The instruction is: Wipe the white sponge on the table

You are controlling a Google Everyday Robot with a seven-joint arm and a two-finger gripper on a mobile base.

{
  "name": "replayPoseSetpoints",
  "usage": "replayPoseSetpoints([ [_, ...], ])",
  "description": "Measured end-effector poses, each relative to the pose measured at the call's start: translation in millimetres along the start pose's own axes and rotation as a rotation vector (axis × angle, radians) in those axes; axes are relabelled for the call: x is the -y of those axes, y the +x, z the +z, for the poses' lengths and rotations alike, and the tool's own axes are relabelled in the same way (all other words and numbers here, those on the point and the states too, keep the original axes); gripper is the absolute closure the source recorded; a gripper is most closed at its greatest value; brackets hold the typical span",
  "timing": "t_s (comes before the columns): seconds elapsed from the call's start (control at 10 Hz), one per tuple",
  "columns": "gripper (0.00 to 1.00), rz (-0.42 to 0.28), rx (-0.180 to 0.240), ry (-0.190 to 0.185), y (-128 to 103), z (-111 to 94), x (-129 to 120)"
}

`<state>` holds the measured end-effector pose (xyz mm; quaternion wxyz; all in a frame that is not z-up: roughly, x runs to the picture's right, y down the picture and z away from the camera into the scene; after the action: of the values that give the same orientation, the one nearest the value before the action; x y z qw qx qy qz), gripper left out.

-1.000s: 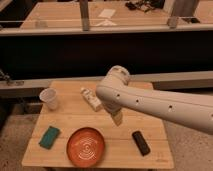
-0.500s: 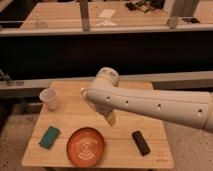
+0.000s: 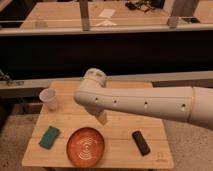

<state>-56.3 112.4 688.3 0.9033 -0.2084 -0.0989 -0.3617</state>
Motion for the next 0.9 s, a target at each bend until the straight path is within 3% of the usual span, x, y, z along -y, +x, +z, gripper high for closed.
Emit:
replayPoseSetpoints([
  [0.6, 0.2, -0.13, 0.021, 0.025, -36, 7, 42],
  [0.9, 0.2, -0.18, 0.028, 0.03, -43, 11, 51],
])
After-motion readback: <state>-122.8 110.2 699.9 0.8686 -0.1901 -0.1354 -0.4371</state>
